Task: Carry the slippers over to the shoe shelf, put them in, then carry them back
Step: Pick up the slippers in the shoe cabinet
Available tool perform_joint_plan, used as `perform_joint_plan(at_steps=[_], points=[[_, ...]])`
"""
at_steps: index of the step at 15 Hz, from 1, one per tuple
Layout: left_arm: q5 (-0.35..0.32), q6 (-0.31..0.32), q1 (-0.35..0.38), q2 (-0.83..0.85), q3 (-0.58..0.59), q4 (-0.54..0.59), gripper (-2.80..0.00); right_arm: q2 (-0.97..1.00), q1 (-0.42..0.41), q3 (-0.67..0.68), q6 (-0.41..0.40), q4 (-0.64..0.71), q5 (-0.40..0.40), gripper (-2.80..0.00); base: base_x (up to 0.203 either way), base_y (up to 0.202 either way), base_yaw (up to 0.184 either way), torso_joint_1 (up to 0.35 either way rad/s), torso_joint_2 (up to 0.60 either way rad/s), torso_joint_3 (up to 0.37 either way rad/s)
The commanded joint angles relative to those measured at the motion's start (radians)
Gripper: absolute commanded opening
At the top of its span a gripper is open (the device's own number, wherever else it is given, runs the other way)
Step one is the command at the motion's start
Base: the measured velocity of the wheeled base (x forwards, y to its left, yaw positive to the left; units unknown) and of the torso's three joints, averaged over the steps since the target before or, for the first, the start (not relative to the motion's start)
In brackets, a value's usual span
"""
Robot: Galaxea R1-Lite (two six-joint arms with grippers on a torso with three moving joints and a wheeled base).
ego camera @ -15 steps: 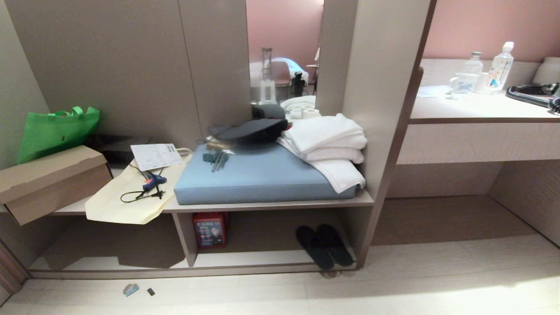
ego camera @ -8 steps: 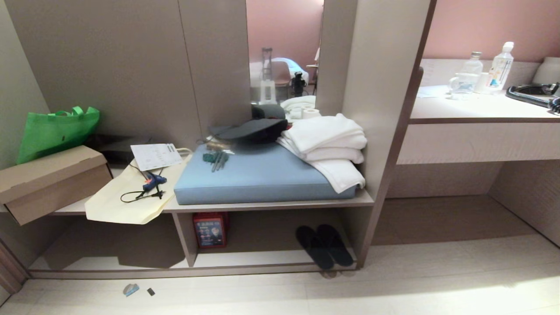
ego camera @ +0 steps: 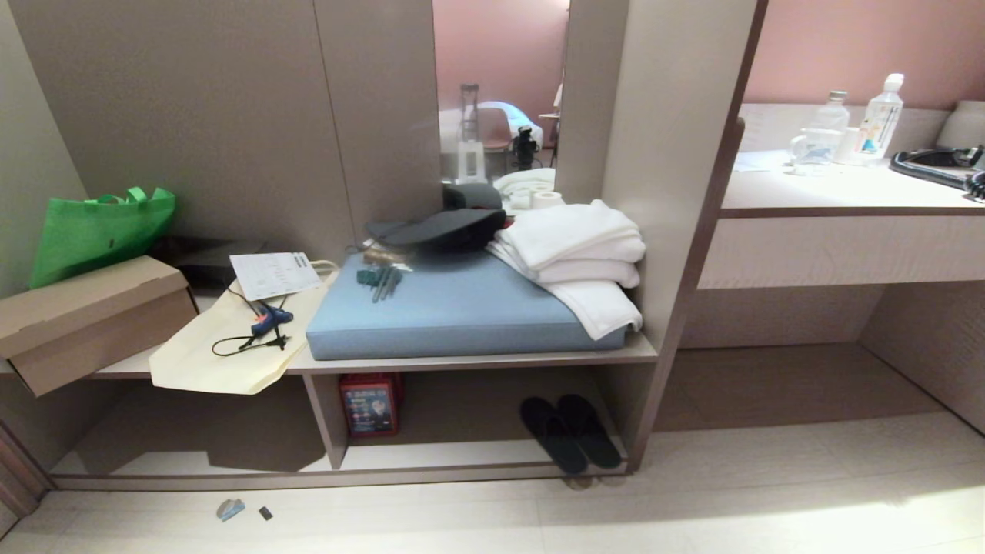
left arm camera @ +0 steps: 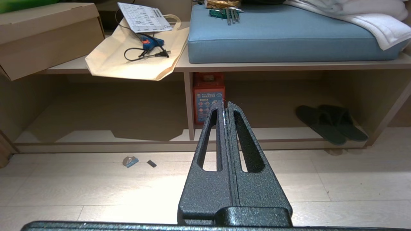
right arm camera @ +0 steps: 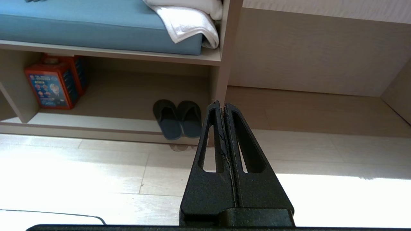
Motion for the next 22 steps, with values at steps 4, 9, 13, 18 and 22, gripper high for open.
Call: perform_joint_plan(at_steps=[4, 9, 13, 18, 22], points=[[0.000, 0.000, 0.001, 0.001, 0.000, 0.000, -2.80, 0.002, 0.000, 0.000, -0.012, 0.000, 0.001, -2.80, 0.000, 0.000, 0.000, 0.000, 0.00, 0.000], [0.000, 0.000, 0.001, 0.001, 0.000, 0.000, -2.80, 0.002, 0.000, 0.000, -0.009, 0.000, 0.001, -2.80, -0.057, 0.000, 0.001, -0.001, 0.00, 0.003], [0.000, 0.000, 0.001, 0.001, 0.000, 0.000, -2.80, 0.002, 0.000, 0.000, -0.010, 0.000, 0.001, -2.80, 0.000, 0.000, 0.000, 0.000, 0.00, 0.000], [0.000, 0.000, 0.000, 0.001, 0.000, 0.000, -2.80, 0.002, 0.000, 0.000, -0.009, 0.000, 0.001, -2.80, 0.000, 0.000, 0.000, 0.002, 0.00, -0.109], [0.000, 0.000, 0.000, 0.001, 0.000, 0.000, -2.80, 0.002, 0.000, 0.000, -0.007, 0.000, 0.001, -2.80, 0.000, 0.000, 0.000, 0.004, 0.00, -0.199]])
